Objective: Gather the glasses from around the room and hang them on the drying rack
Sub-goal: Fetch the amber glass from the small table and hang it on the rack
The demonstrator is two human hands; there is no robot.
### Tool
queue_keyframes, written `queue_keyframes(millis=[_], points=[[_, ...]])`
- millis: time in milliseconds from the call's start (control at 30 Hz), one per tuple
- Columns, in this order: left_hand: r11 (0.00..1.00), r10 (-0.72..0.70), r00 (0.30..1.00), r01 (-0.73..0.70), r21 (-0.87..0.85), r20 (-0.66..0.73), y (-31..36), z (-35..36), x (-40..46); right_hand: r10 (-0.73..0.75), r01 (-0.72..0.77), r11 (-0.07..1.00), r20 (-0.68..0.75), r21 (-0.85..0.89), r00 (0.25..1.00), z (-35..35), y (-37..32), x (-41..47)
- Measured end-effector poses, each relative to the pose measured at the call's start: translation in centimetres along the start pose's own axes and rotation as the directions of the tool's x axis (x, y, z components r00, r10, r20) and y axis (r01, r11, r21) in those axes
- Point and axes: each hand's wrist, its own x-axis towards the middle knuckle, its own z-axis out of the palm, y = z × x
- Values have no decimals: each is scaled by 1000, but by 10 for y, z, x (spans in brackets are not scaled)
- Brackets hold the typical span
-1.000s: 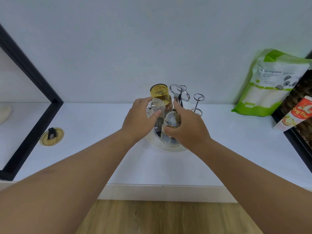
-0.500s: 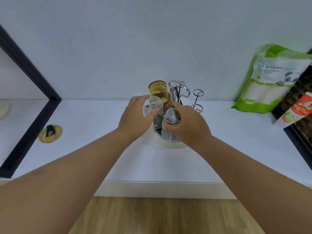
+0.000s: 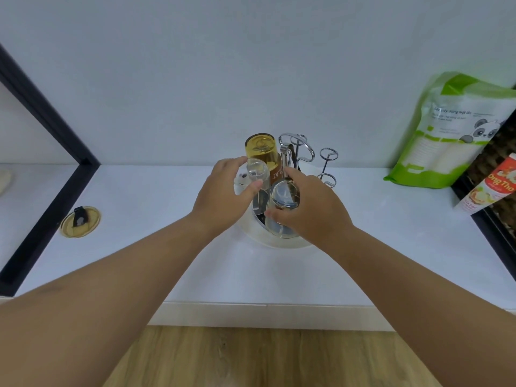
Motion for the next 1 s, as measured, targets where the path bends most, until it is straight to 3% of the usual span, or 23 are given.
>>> queue_keyframes(millis=[400,567,733,867,1000], points=[[999,-29,999,29,-27,-24,-7,-25,36,-4,4,999,9,-39,1000,-18,14,1],[1000,9,997,-9,9,79,-5,-31,47,11,-5,996,62,-90,998,-30,23,3],[993,12,957,23,-117,289,-14,-41,45,36,-22,991,106,-133,994,-42,35,5],[996,75,944,-86,20,321,-19,-39,42,67,-46,986,128,-160,989,-51,41,10],[988,145,943,-156,15,300,-17,-25,37,83,-61,982,117,-181,990,-53,47,10]])
